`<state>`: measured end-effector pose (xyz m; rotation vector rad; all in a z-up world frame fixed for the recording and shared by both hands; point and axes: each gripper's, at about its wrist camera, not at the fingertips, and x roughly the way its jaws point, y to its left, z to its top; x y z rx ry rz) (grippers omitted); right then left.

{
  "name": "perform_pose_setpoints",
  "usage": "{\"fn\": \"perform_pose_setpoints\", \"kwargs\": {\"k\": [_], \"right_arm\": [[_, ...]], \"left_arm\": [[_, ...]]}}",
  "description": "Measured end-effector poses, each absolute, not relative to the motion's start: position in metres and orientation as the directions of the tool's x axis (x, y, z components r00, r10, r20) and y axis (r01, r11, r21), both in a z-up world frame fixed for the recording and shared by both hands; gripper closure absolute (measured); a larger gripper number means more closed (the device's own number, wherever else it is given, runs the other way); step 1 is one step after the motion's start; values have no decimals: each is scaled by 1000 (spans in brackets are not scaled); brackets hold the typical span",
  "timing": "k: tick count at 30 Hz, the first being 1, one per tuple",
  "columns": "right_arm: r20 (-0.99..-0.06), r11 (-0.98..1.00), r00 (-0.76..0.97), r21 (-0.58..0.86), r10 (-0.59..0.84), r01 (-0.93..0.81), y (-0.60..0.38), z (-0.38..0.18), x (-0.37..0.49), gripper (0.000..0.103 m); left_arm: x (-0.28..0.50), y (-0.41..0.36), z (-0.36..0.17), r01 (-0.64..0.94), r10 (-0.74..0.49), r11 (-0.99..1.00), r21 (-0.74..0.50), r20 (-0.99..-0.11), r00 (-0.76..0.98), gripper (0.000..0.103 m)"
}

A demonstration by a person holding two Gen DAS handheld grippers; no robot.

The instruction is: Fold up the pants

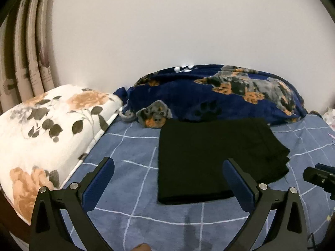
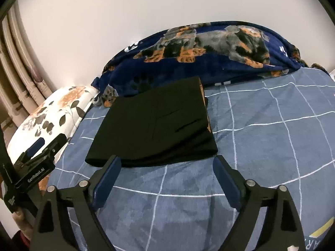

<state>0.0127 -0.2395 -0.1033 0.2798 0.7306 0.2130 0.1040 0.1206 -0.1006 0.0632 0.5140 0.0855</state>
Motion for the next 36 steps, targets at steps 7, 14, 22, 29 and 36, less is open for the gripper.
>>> {"fn": "perform_pose_setpoints", "kwargs": {"k": [7, 14, 22, 29, 36], "right_arm": [[-620, 937, 730, 339, 288, -82, -243, -98, 3, 12], [-607, 934, 744, 350, 279, -65, -249, -90, -6, 10], [-601, 932, 748, 358, 281, -62, -252, -85, -13, 9], [-599, 931, 749, 359, 285, -67, -252, -83, -17, 7], [-596, 933, 754, 355, 276, -61, -252, -82, -20, 7]], "left_arm": [[99, 105, -91, -7, 34, 998, 56, -492, 870, 0], [86, 95, -80, -64, 71, 997, 31, -412, 909, 0], [72, 95, -67, -10, -9, 999, -48, -388, 921, 0], [69, 93, -63, 28, -61, 996, -91, -394, 917, 0], [67, 91, -60, 14, -41, 997, -71, -393, 918, 0]]}}
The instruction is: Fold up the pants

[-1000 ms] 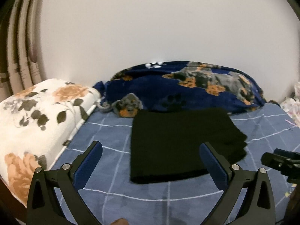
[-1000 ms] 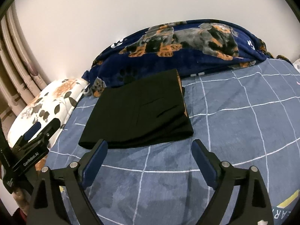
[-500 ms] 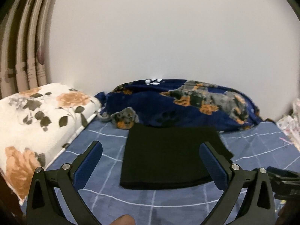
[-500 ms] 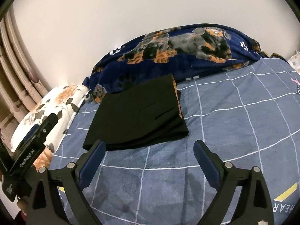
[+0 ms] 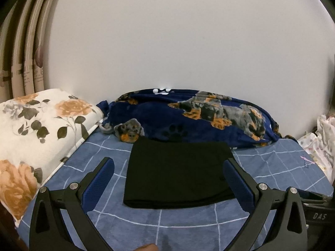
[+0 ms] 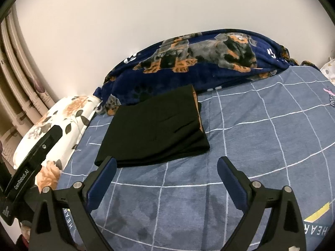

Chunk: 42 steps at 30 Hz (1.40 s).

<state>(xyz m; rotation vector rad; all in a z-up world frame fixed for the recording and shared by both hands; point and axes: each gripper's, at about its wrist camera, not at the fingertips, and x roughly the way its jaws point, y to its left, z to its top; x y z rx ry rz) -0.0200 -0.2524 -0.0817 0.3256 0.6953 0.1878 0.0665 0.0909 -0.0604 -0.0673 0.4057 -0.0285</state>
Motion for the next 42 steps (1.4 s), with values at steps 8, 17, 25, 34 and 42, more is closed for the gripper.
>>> {"fn": "perform_pose_setpoints", "kwargs": {"k": [8, 17, 25, 34, 42], "right_arm": [[-599, 937, 755, 343, 266, -58, -253, -82, -21, 6], [-601, 939, 756, 339, 260, -54, -253, -83, -22, 5], [-603, 940, 755, 337, 259, -54, -252, -83, -22, 5], [-610, 939, 747, 340, 263, -53, -253, -85, -21, 5], [-615, 940, 741, 336, 268, -61, -254, -87, -18, 5]], "left_arm": [[69, 90, -66, 0, -20, 999, -50, -401, 916, 0], [72, 89, -69, -8, -6, 999, -33, -407, 914, 0], [73, 90, -75, -12, 0, 1000, -27, -415, 910, 0], [74, 91, -78, -10, -2, 1000, -27, -419, 908, 0], [74, 91, -85, -11, 0, 1000, -25, -432, 902, 0]]}}
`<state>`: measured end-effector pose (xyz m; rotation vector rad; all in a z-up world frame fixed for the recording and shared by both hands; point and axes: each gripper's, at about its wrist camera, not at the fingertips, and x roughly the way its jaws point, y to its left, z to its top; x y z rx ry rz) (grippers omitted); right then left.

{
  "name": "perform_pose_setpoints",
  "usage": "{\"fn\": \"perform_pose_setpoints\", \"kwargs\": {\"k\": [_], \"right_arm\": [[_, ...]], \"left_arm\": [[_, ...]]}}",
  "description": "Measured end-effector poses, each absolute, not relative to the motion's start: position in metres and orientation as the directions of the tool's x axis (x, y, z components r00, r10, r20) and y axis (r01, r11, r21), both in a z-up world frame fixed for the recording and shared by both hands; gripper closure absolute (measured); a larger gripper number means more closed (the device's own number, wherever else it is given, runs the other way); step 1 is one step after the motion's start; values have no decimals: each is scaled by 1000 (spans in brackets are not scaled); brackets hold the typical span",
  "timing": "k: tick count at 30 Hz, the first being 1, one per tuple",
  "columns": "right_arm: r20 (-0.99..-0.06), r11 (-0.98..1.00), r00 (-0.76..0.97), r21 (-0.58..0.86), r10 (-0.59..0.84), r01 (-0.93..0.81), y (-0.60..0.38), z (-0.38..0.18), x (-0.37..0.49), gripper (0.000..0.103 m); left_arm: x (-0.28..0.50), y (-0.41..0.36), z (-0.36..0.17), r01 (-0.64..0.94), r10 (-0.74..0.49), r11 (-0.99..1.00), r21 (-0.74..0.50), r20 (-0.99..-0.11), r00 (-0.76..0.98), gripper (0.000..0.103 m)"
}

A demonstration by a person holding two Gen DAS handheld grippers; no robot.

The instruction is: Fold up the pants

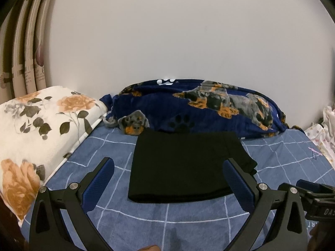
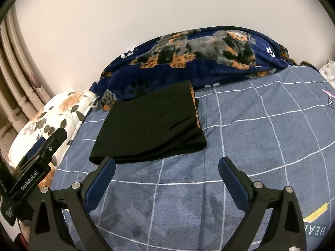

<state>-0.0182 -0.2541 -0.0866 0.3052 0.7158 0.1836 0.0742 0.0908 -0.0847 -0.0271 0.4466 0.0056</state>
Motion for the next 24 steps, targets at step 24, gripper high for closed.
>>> {"fn": "perform_pose_setpoints", "kwargs": {"k": [24], "right_arm": [[-629, 943, 725, 320, 280, -87, -258, -89, -8, 4]], "left_arm": [[79, 92, -91, -29, 21, 1000, -10, -449, 893, 0]]}}
